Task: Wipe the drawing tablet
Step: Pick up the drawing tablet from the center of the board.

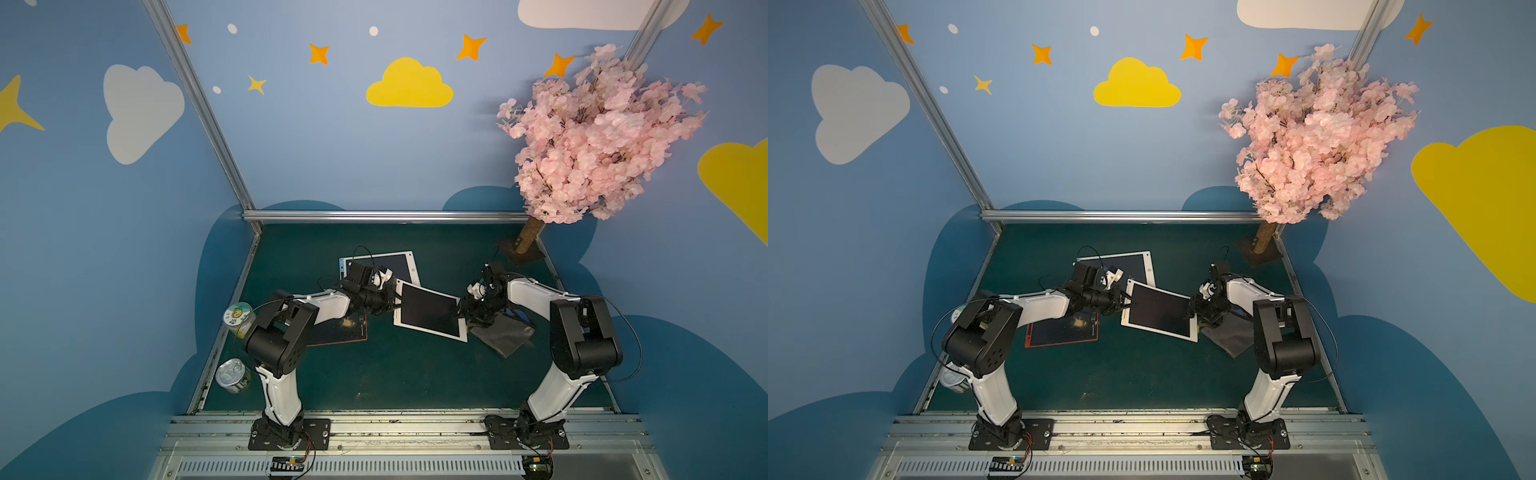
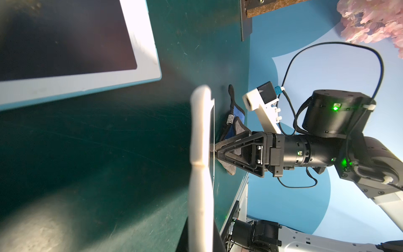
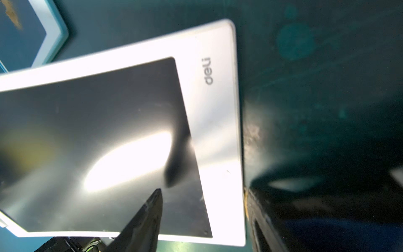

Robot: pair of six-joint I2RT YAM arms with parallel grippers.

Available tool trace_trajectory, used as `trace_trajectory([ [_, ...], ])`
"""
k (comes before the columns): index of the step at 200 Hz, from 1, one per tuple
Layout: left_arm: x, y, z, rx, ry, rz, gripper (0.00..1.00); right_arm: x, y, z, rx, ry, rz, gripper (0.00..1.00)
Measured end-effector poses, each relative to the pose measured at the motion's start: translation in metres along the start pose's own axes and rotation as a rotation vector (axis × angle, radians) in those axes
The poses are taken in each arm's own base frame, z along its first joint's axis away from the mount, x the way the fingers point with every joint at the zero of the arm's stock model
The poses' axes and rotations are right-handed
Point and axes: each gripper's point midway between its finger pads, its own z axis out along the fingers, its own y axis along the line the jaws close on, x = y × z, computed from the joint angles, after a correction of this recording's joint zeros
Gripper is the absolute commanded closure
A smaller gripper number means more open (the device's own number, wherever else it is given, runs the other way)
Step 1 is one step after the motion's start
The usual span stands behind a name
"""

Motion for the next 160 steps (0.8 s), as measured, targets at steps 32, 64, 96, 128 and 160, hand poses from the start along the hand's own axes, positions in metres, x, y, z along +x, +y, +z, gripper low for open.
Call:
trace_trajectory([
  [32,-0.001,-0.018,-0.009,0.033,-0.013,0.049,0.97,-0.003,0.007,-0.036,0.026,-0.104,-0.034,0.36],
  [64,-0.014,-0.057,-0.024,0.044,-0.035,0.174,0.97,-0.007,0.016,-0.077,0.034,-0.221,-0.065,0.35],
  [96,-0.035,-0.101,-0.045,0.018,-0.091,0.351,0.97,-0.011,0.017,-0.107,0.047,-0.299,-0.061,0.34],
  [128,-0.040,-0.128,-0.061,0.011,-0.111,0.470,0.97,-0.011,0.006,-0.124,0.088,-0.347,-0.033,0.34],
  [160,-0.040,-0.138,-0.066,-0.036,-0.102,0.563,0.97,-0.010,-0.011,-0.133,0.165,-0.376,0.030,0.33],
])
